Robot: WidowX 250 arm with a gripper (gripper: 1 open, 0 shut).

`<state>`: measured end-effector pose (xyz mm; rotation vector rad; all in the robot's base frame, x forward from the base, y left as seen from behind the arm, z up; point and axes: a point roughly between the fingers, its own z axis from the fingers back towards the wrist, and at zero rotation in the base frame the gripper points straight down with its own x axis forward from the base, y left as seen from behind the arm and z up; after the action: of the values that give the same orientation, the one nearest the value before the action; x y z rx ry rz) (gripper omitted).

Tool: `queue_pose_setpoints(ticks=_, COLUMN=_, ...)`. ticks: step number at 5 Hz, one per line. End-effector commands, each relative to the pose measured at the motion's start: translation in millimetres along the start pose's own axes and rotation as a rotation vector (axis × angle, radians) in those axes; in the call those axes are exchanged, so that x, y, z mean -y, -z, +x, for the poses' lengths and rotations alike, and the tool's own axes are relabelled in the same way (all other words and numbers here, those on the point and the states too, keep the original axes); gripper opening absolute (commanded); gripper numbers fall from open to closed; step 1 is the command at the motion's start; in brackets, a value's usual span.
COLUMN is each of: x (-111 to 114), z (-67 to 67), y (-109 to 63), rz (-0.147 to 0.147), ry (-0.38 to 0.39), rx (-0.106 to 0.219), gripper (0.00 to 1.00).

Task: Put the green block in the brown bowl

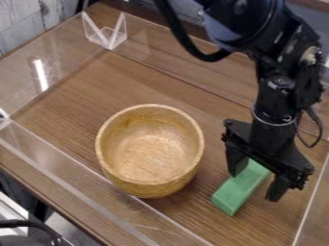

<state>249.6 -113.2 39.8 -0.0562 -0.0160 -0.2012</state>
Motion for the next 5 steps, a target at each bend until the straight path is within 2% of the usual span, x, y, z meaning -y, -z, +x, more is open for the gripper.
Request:
queue_pose_setpoints(ticks=1, x=-1, z=10.3, y=-9.5, rz=-0.012, ry=-0.008, rx=0.046, gripper=1.0)
queue_pose_setpoints(ticks=5, x=-7, z=10.4, y=26.3, rz=-0.016, ry=0.003, rx=0.032, gripper=1.0)
